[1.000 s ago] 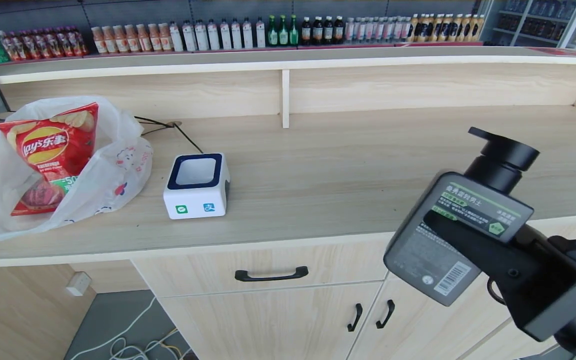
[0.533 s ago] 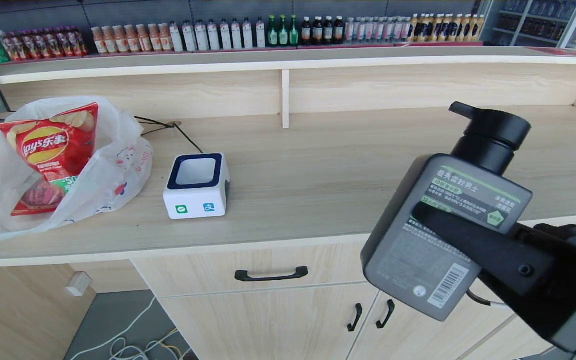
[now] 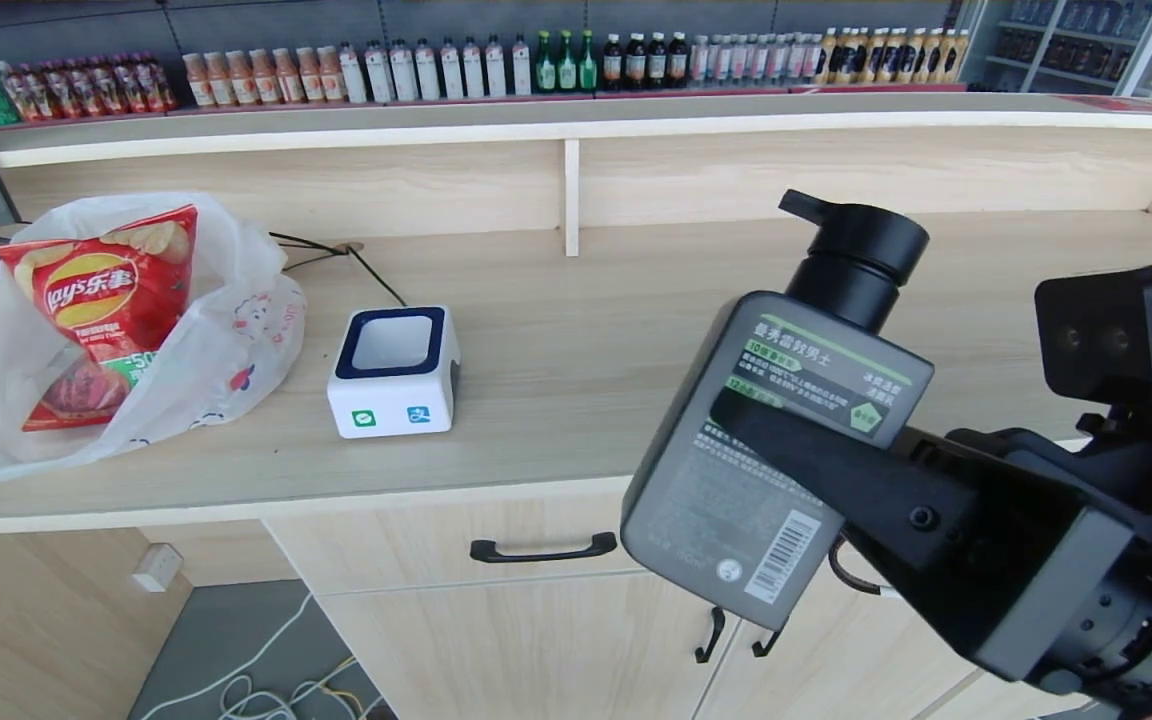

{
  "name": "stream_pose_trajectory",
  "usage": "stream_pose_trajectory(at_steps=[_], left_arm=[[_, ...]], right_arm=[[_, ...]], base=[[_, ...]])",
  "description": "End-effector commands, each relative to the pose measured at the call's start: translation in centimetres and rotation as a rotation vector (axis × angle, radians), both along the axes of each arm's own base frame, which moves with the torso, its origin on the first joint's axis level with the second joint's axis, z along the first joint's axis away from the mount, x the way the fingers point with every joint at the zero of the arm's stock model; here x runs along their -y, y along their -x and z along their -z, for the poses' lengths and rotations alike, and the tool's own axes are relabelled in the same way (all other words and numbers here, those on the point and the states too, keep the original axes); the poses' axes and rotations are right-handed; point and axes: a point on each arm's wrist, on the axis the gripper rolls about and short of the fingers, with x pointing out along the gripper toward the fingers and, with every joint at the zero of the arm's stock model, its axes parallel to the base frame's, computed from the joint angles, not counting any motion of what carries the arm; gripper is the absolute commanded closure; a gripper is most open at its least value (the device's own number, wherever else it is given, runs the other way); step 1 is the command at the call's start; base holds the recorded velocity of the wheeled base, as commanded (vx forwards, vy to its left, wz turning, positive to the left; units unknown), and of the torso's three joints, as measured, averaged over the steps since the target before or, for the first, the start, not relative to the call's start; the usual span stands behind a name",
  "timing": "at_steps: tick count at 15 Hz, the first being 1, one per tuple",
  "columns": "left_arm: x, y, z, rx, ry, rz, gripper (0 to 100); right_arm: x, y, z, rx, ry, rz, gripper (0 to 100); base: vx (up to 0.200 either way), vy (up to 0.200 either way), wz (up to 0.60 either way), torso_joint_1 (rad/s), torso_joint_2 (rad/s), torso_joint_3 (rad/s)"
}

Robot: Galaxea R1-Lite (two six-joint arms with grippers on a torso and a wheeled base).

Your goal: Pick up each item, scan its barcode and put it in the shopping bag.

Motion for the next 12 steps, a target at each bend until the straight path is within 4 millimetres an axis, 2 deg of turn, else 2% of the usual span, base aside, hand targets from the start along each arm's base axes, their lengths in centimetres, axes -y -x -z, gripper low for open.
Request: stream_pose_trajectory(at_steps=[1,2,5,8,9,12], left_arm=[[0.0,0.0,0.0,0.000,0.000,0.000,0],[0.0,0.0,0.0,0.000,0.000,0.000,0],[0.0,0.0,0.0,0.000,0.000,0.001,0],[0.0,0.0,0.0,0.000,0.000,0.001,0],[0.0,0.0,0.0,0.000,0.002,0.001,0],[0.0,0.0,0.0,0.000,0.002,0.001,0]], right_arm=[[-0.9,-0.3,0.2,-0.004,0.004,-0.016,100],[-1.6,-0.9,0.0,-0.003,-0.002,-0.016,100],[-1.9,-1.2,0.4,-0.015,0.009,-0.018,100],[-2.1,-1.3,0.0,-0.003,-0.005,-0.018,100],[-2.7,-1.8,-1.2,0.012,-0.048,-0.032,100],[-2.0,-1.6,-1.4,0.040,-0.033,-0.086,100]], base=[[0.000,0.000,0.00,0.000,0.00,0.000],[0.000,0.000,0.00,0.000,0.00,0.000],[0.000,0.000,0.00,0.000,0.00,0.000],[0.000,0.000,0.00,0.000,0.00,0.000],[0.000,0.000,0.00,0.000,0.00,0.000],[0.000,0.000,0.00,0.000,0.00,0.000]])
